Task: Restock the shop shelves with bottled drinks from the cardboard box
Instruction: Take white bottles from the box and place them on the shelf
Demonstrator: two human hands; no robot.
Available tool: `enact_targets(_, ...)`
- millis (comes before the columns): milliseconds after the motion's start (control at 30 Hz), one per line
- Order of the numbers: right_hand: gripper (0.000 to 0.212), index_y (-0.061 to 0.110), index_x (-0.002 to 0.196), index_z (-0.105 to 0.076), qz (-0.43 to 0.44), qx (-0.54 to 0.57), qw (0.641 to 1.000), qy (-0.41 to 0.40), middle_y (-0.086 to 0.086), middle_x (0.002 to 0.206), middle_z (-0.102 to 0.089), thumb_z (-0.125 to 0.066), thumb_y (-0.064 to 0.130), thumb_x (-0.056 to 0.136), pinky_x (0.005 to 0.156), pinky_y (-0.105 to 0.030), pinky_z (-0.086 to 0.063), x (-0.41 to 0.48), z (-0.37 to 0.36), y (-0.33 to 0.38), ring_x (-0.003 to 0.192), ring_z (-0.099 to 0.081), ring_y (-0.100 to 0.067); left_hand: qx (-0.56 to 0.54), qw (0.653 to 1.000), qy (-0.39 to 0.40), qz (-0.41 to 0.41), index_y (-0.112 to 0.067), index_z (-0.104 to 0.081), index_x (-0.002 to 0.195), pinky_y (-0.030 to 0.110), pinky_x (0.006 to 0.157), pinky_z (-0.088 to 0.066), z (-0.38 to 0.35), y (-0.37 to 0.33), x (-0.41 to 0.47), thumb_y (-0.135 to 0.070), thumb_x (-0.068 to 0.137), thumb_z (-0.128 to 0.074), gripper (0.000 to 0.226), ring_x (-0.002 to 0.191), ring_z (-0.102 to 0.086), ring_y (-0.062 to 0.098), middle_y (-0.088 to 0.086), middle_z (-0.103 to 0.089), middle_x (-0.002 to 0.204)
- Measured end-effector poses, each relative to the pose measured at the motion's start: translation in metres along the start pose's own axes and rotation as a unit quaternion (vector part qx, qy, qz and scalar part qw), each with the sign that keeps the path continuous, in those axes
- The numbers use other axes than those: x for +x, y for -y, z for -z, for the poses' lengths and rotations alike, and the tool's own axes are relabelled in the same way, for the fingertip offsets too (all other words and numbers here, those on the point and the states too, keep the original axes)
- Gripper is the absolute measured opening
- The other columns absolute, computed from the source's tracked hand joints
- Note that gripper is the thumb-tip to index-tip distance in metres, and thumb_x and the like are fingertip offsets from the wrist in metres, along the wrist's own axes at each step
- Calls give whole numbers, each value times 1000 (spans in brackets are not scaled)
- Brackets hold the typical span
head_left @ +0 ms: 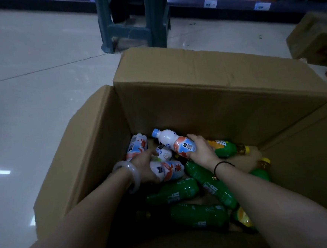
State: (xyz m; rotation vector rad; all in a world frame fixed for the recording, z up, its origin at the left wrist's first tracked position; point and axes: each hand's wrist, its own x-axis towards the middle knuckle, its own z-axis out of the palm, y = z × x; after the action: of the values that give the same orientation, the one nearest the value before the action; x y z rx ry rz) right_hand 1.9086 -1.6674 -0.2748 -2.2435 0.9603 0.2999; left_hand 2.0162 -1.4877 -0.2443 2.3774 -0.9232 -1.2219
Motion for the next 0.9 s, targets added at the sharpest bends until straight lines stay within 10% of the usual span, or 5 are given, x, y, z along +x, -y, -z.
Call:
enact_targets(233, 63, 13, 138, -39, -12, 6, 999, 33, -9, 130, -38, -66, 15, 82, 102, -51, -40, -9, 6, 4, 118, -47, -30, -168, 981, -99, 10, -22, -42, 129, 20, 85, -40, -4, -6, 0, -13, 61, -84, 81, 102, -50, 12, -6, -46, 109)
enact_targets(400, 56, 10, 131, -45, -22, 58, 997, 39, -10, 125, -42, -68, 10, 80, 98, -37, -44, -15, 9, 7, 113, -50, -27, -293, 948, -122, 7, -23, -58, 88, 16, 69, -46, -10, -5, 5, -12, 60, -86, 41, 85, -62, 13, -8, -64, 85)
enact_targets(900, 68, 16, 133, -41, -70, 179, 977, 87, -12, 128, -48, -68, 3, 72, 96, -44, -49, -23, 17, 5, 110, -56, -28, -320, 941, -104, -9, -17, -54, 116, 25, 91, -44, -13, -22, 7, -8, 72, -78, 51, 100, -55, 12, -2, -59, 108)
